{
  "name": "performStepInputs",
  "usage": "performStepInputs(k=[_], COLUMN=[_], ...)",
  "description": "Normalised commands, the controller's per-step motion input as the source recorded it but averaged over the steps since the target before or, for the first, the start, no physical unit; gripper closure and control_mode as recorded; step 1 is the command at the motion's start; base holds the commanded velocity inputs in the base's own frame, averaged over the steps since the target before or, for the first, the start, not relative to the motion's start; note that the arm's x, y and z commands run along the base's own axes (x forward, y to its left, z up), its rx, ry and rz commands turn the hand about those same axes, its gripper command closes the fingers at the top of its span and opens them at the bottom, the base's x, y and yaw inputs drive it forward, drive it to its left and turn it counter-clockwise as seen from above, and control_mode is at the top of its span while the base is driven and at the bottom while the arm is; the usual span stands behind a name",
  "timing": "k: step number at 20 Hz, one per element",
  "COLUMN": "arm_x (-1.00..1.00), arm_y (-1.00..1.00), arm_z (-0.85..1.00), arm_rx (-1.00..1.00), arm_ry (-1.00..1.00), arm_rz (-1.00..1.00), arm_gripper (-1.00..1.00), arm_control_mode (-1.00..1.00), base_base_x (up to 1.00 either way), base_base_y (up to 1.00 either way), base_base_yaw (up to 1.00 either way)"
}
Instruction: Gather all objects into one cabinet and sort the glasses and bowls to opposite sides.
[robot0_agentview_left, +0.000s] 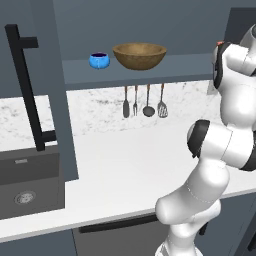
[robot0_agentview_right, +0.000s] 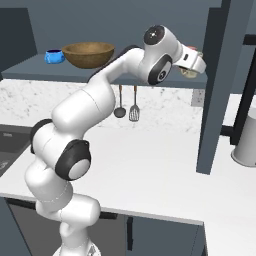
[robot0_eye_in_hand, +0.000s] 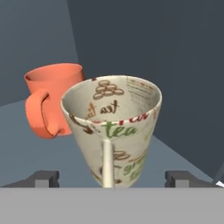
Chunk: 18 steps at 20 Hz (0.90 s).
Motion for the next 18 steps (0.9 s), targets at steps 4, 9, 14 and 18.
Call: performStepInputs(k=[4,9,14,18], arm_x=[-0.22,-0.21,-0.36,-0.48], arm_y=[0.18,0.48,0.58,0.63], arm_z=[0.00,0.00,0.00,0.00], arm_rx=[0.00,0.00,0.00,0.00], arm_ry=[0.00,0.00,0.00,0.00], arm_rz=[0.00,0.00,0.00,0.00], arm_gripper=[-1.00,-1.00,-1.00,-1.00], arm_control_mode=[-1.00,-1.00,-1.00,-1.00], base_base_x=[0.00,0.00,0.00,0.00], base_base_y=[0.00,0.00,0.00,0.00], base_base_yaw=[0.00,0.00,0.00,0.00])
